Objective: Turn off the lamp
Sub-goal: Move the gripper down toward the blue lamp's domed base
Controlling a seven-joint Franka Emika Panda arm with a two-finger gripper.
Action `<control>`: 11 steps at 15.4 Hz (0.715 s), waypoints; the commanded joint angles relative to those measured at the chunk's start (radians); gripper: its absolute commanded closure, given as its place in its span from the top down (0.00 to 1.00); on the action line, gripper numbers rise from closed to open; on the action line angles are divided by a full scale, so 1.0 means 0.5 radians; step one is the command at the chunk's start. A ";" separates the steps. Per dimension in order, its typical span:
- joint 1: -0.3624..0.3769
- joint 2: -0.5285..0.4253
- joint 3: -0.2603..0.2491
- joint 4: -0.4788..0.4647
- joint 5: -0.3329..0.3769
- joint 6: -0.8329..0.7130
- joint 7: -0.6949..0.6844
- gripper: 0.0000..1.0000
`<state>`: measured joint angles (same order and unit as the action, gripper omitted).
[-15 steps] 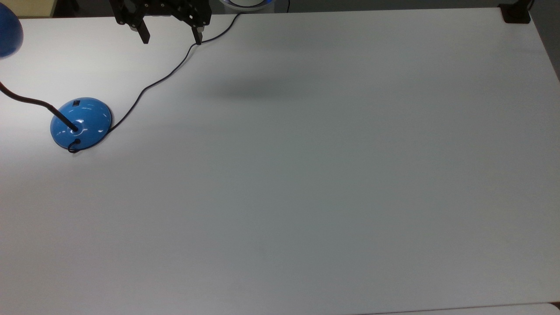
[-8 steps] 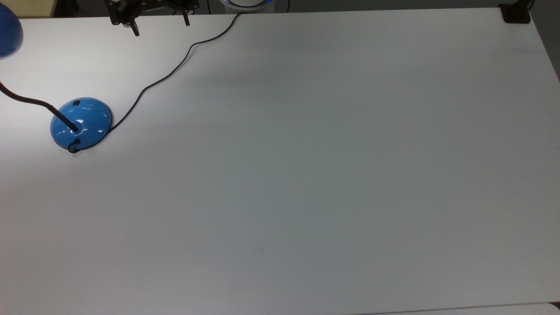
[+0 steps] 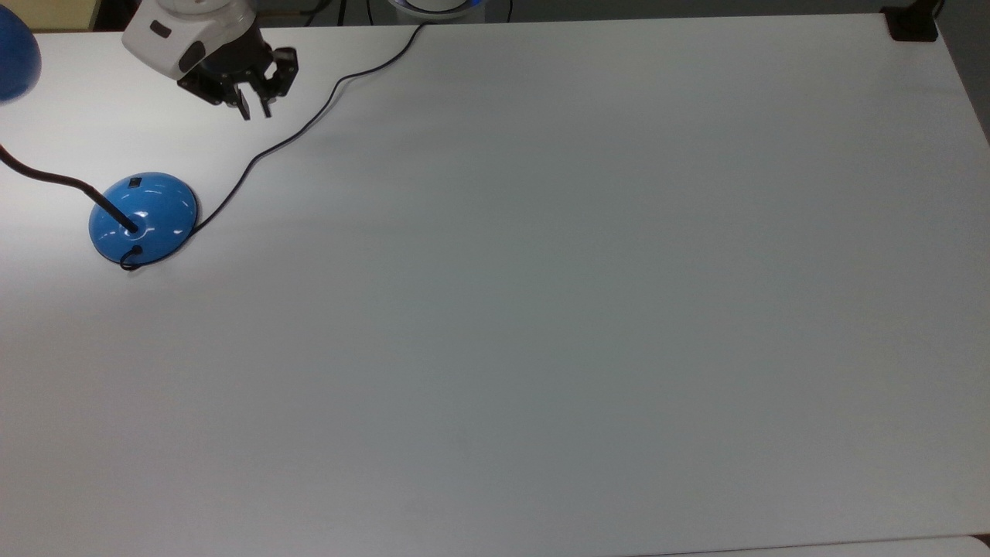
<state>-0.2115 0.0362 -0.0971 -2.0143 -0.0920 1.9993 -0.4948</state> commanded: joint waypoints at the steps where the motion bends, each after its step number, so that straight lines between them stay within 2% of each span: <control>1: -0.089 -0.072 -0.048 -0.364 -0.028 0.598 -0.023 0.00; 3: -0.163 -0.063 -0.057 -0.502 -0.025 0.914 -0.026 0.00; 5: -0.224 -0.054 -0.057 -0.561 -0.022 1.093 -0.029 0.00; 11: -0.405 0.081 -0.057 -0.564 0.009 1.385 -0.044 0.00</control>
<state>-0.3830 0.0561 -0.1227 -2.2838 -0.0920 2.6184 -0.4961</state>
